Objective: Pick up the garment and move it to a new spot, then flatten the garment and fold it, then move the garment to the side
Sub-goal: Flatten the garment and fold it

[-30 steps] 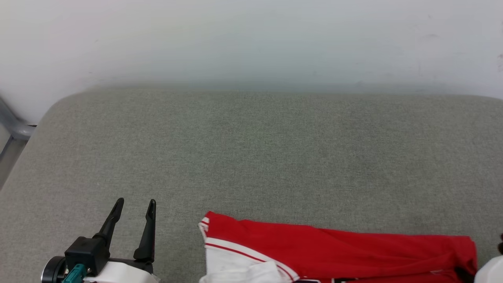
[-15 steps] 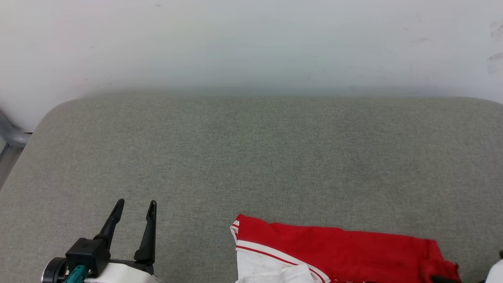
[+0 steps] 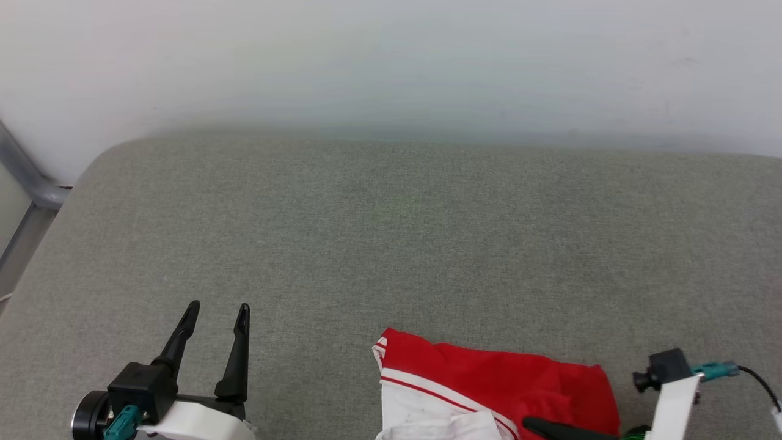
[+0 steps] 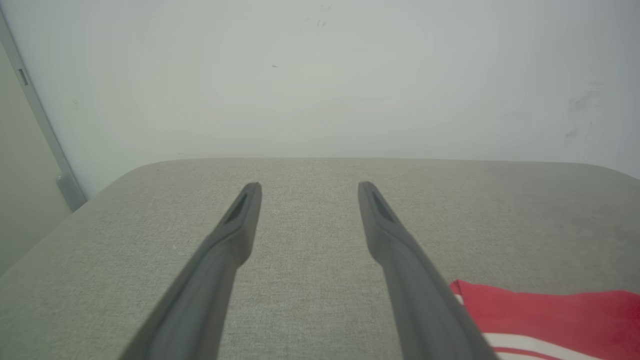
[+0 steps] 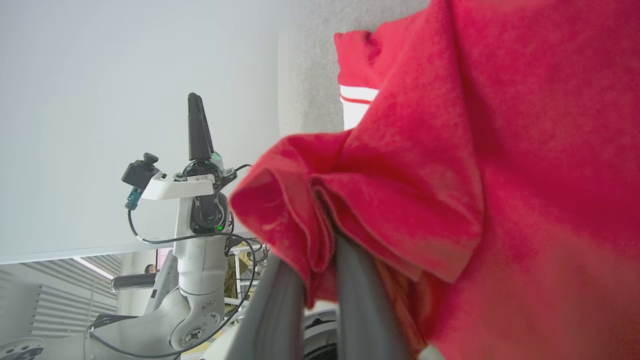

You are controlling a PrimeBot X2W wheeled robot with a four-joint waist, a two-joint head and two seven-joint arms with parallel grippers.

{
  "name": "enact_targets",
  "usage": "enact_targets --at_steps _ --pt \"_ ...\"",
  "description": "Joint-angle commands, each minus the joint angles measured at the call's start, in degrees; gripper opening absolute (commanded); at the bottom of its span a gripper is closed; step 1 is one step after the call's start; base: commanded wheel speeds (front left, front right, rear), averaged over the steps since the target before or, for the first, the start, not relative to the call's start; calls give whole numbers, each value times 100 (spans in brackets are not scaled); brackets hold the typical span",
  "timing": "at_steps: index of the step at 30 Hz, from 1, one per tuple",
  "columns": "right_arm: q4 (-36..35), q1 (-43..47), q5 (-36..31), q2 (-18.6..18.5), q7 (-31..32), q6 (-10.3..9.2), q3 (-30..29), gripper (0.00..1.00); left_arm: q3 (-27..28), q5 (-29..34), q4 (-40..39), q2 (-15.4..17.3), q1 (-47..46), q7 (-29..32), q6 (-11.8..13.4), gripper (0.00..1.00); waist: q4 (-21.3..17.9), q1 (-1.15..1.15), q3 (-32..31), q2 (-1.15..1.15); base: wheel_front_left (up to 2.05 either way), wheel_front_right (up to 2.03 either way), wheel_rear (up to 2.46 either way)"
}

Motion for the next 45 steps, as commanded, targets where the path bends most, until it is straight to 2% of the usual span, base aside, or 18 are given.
enact_targets --at_steps 1,10,19,20,21,27,32,34,40,45 --pt "17 -103 89 12 -122 -3 256 0 -8 -8 -14 -16 -89 -13 -16 100 59 0 48 0 0 0 0" --pt "387 -673 432 12 -1172 -3 1880 0 -12 4 -25 -127 -427 -13 -157 100 329 0 488 0 0 0 0" --pt "1102 -1023 -75 11 -1856 -3 2416 0 147 125 84 -320 -689 -13 -357 100 480 0 844 0 0 0 0" --pt "1138 -1039 -86 10 -1903 -3 2448 27 167 130 99 -339 -696 -13 -370 100 479 0 852 0 0 0 0" --pt "1149 -1056 -55 9 -1970 -3 2465 100 193 151 116 -356 -699 -13 -385 100 472 0 852 0 0 0 0" --pt "959 -1114 -132 3 -2231 -3 2635 100 296 254 190 -434 -612 -13 -473 100 366 0 729 0 0 0 0" --pt "521 -1117 -586 -196 -2609 -3 2818 100 337 326 235 -467 -523 -13 -517 100 250 0 539 0 0 0 0" --pt "326 -1143 -1048 -409 -2874 -3 2915 100 346 335 251 -468 -489 -13 -526 100 199 0 460 0 0 0 0" --pt "-208 -976 -1941 -718 -3561 -3 3006 100 364 363 294 -480 -369 -13 -507 100 42 0 256 0 0 0 0" --pt "-436 -801 -3292 -800 -4514 -3 2506 100 369 366 312 -457 -270 -13 -477 100 -70 0 135 0 0 0 0"
